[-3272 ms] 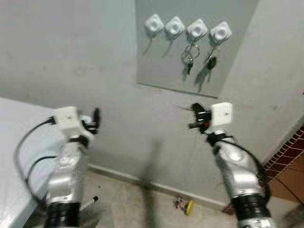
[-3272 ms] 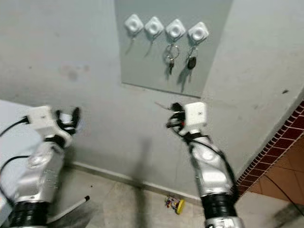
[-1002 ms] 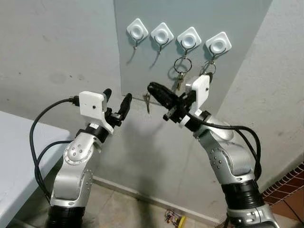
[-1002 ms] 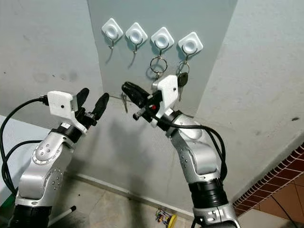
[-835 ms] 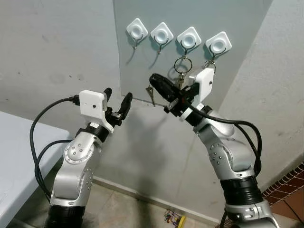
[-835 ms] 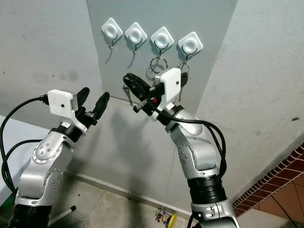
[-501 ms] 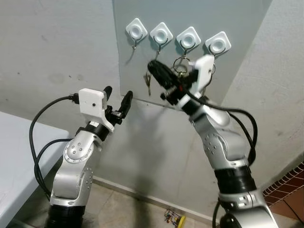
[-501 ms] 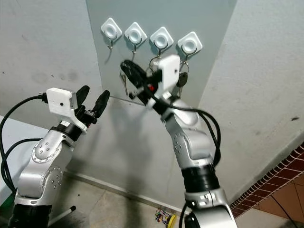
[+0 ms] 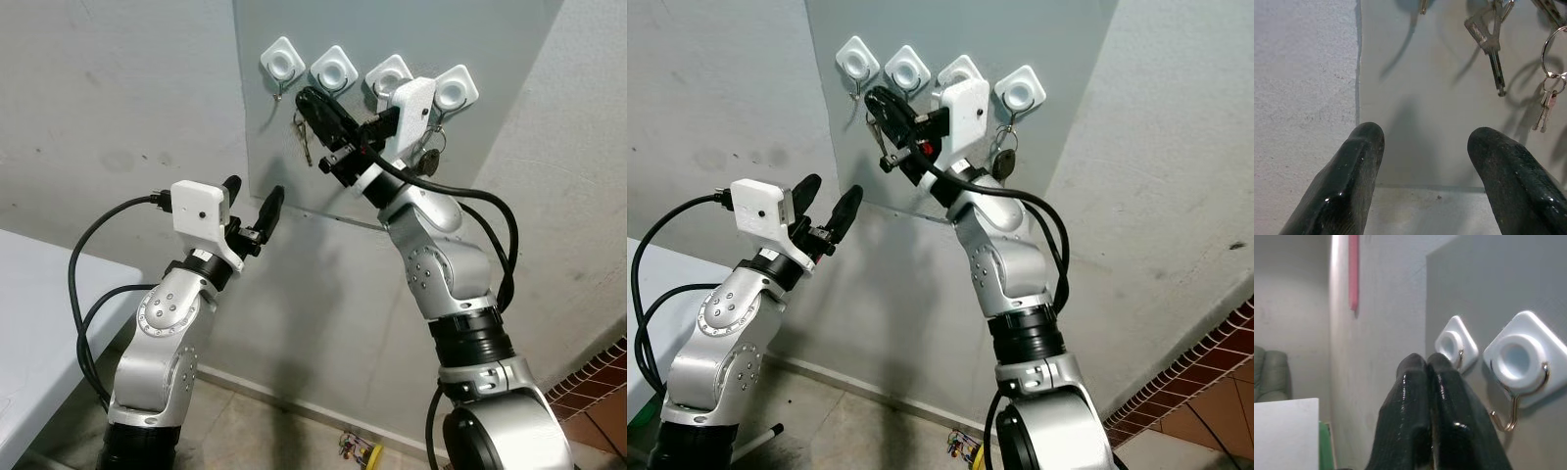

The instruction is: Hang keys on a hook

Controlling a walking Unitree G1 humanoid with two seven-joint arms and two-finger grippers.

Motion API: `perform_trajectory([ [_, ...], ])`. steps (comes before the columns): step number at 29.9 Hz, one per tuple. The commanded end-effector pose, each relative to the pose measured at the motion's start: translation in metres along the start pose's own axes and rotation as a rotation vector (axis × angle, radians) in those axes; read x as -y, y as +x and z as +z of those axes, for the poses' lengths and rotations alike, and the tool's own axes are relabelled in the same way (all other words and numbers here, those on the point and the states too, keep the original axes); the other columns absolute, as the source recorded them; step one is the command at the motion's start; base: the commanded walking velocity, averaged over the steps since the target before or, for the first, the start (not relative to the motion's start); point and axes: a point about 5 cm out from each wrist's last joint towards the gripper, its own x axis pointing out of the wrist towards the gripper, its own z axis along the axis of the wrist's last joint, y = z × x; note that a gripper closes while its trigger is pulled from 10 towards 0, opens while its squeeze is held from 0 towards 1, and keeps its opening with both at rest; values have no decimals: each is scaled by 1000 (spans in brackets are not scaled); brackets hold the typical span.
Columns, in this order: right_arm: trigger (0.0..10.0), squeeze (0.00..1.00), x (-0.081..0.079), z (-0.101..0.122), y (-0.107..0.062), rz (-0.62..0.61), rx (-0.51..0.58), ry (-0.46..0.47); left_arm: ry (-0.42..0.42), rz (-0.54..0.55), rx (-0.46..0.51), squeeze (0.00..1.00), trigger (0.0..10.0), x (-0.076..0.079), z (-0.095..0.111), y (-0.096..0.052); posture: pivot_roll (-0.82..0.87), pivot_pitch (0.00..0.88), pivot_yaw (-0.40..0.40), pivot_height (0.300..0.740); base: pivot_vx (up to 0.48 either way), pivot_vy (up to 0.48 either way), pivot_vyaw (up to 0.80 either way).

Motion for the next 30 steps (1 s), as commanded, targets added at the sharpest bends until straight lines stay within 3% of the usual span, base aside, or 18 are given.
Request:
perform_trajectory([
  [1,10000,0,5,8,3,-24,33,-12,0,-25,7,0,10000,4,3,0,-79,0,-44,740,0,0,0],
  [19,10000,0,20,13,6,-84,44,-39,-11,-26,2,0,10000,5,3,0,-86,7,-43,740,0,0,0],
  [30,10000,0,35,12,-8,-139,24,-61,-21,-24,-7,0,10000,4,2,1,-99,16,-30,740,0,0,0],
])
